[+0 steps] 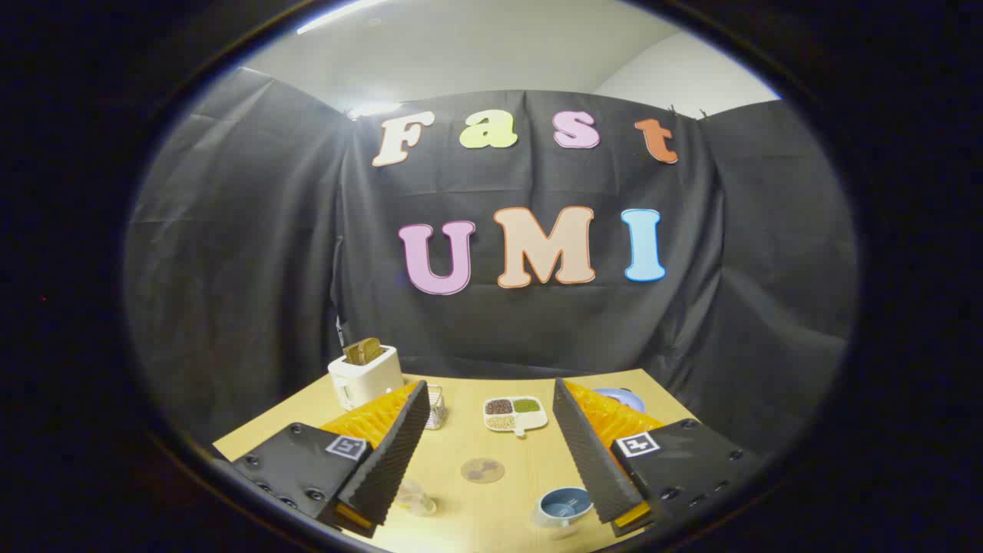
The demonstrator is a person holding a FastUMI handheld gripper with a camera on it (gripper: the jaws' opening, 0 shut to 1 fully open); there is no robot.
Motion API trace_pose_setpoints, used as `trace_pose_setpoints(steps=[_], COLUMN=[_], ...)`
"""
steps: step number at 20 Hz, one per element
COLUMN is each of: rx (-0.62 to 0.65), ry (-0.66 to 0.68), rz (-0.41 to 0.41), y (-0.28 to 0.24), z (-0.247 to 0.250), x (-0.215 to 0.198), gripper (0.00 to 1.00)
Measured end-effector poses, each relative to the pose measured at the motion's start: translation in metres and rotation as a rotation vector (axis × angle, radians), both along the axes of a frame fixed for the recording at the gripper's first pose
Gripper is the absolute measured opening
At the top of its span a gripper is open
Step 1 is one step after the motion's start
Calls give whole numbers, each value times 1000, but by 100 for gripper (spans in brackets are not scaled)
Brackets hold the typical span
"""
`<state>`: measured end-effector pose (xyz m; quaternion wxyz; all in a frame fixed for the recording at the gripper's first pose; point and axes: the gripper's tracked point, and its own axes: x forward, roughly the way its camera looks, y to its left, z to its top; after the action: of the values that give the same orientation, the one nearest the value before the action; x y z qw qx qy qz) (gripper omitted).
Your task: Take the bottle from table, then pour the juice into the cup, finally place the bottle on the coaster
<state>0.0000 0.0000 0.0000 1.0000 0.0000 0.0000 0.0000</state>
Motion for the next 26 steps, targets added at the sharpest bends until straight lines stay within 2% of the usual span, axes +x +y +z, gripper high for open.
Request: trace_pose_setpoints(steps=[18, 26], rx=[-5, -54], ry=[-31, 15], rz=[31, 68], y=[14, 45], z=[11, -24], x=[-30, -63], gripper=[100, 100])
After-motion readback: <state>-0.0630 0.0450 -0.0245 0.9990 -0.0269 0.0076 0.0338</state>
